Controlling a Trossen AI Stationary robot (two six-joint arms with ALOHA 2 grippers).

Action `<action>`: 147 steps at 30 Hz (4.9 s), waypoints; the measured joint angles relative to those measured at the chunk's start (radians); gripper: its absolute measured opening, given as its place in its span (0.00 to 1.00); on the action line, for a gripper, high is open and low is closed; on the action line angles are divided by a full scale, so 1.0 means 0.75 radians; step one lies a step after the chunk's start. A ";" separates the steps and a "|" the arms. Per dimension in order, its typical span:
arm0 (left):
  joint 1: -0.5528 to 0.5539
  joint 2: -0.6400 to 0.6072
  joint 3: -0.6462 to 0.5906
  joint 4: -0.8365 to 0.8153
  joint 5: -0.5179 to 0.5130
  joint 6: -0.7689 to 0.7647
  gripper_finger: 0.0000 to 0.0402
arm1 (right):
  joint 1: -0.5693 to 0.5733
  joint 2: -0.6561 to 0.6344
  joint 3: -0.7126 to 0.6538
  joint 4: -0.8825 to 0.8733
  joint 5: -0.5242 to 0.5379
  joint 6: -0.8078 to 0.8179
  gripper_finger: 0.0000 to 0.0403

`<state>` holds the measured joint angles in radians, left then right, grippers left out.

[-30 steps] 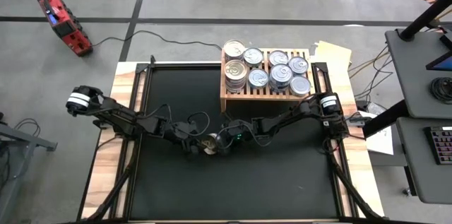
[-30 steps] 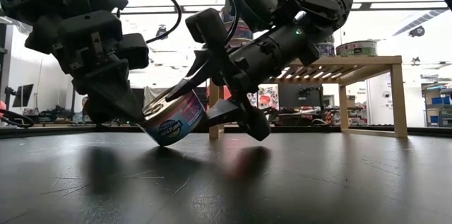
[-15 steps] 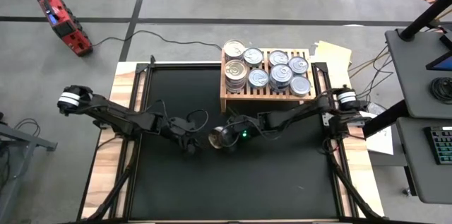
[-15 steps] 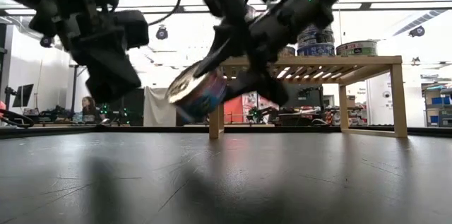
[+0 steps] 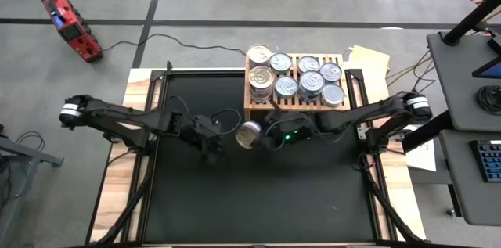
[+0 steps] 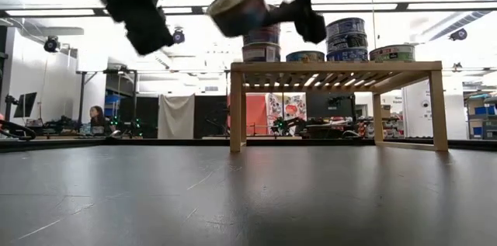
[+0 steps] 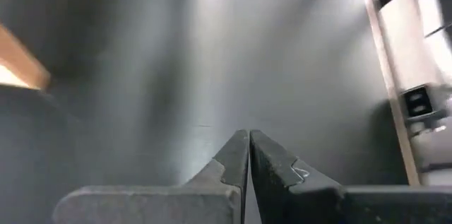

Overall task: Stack canned seafood by type on shelf
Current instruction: Stack the blue-pink tuna can on top of the blue-pink tuna can on the shelf

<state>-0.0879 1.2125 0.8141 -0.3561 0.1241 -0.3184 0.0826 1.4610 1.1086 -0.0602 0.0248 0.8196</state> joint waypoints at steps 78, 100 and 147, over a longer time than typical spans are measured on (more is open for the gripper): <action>0.410 -0.029 0.640 0.299 0.341 -0.013 0.66 | -0.004 -0.150 0.435 -0.112 0.224 -0.755 0.48; 0.409 0.094 0.639 0.535 0.495 -0.046 0.46 | -0.008 -0.150 0.436 -0.087 0.203 -0.817 0.48; 1.001 0.351 0.639 0.752 0.570 -0.890 0.43 | -0.168 -0.375 0.438 -0.751 0.460 -0.641 0.54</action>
<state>0.6627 1.4758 1.2930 0.2079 0.5515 -0.9860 -0.0436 1.1801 1.4368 -0.6235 0.3701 0.3391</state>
